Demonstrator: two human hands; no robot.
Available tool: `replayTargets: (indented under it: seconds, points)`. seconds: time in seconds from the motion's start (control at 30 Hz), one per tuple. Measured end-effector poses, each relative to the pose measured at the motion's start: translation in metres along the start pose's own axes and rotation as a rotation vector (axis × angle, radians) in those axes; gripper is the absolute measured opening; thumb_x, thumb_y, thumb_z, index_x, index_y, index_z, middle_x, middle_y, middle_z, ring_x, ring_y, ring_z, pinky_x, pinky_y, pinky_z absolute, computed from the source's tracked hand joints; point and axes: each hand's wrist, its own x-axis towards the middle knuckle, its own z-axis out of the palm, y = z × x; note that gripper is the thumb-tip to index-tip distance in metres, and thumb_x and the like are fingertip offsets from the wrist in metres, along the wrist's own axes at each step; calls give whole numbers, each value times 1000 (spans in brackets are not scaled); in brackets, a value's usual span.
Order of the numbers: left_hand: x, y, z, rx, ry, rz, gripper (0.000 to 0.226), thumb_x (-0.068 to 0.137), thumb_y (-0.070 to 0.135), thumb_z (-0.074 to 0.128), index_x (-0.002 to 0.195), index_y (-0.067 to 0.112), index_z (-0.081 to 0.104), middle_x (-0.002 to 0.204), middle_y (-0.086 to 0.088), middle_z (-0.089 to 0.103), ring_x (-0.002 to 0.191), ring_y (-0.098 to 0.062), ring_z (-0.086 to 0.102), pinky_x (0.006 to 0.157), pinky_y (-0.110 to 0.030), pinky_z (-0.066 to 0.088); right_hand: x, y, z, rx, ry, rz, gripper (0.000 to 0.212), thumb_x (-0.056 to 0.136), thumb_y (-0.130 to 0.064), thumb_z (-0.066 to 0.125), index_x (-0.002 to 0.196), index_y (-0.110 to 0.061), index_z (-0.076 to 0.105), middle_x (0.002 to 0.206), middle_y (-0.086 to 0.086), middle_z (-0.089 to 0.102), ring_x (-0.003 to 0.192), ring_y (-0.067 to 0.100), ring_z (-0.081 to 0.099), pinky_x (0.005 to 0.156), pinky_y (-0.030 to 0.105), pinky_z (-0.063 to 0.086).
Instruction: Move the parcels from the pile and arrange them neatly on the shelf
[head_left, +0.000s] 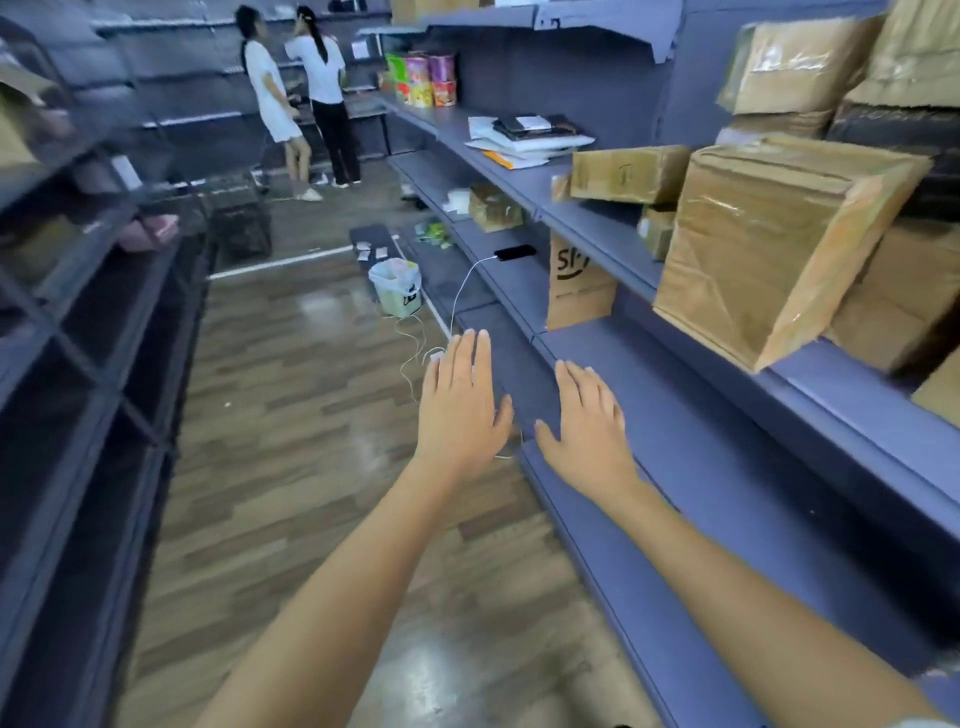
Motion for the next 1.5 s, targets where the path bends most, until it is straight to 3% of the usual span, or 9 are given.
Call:
replayTargets:
  seconds: [0.33,0.57,0.73,0.93,1.17,1.33,1.5]
  points:
    - [57,-82,43,42,-86,-116,70,94,39,44,151,7,18,158,-16,15,147,-30,9,117,-43,3,103,-17,67,82,-178,-15,74,95,-30,51,154,-16,10,160,1,13,145,24,15,113,43,22]
    - [192,-134,55,140,-82,-55,70,96,43,36,151,7,12,160,-15,8,148,-27,5,118,-41,3,234,-7,79,164,-130,17,75,95,-31,52,154,-19,8,159,-3,13,144,22,19,111,40,25]
    - [277,-136,89,153,-84,50,69,96,46,31,151,9,13,160,-13,11,148,-25,7,118,-39,2,320,14,78,138,-75,25,72,97,-34,48,154,-20,6,160,-4,11,145,20,16,112,38,23]
    - [358,-106,141,53,-113,239,71,97,48,31,152,8,10,160,-13,6,148,-25,6,119,-39,5,363,52,59,117,45,115,72,97,-32,48,155,-22,6,158,-7,11,145,17,15,114,35,20]
    - [447,-48,202,-171,-135,533,74,95,43,37,152,8,4,160,-9,5,147,-22,6,118,-35,5,392,104,31,78,309,358,71,97,-26,52,154,-18,11,158,-2,18,146,20,12,118,35,15]
    - [494,-20,221,-253,-180,753,95,87,63,41,152,11,-7,160,-6,-5,147,-23,4,119,-36,5,408,112,31,-35,483,557,69,96,-27,53,152,-15,16,156,-3,21,146,19,10,119,29,7]
    - [551,-2,217,-379,-48,868,108,76,57,65,152,7,6,159,-13,10,144,-32,18,117,-44,17,420,103,40,-30,529,689,69,97,-27,48,154,-20,9,157,-9,12,146,14,5,118,24,4]
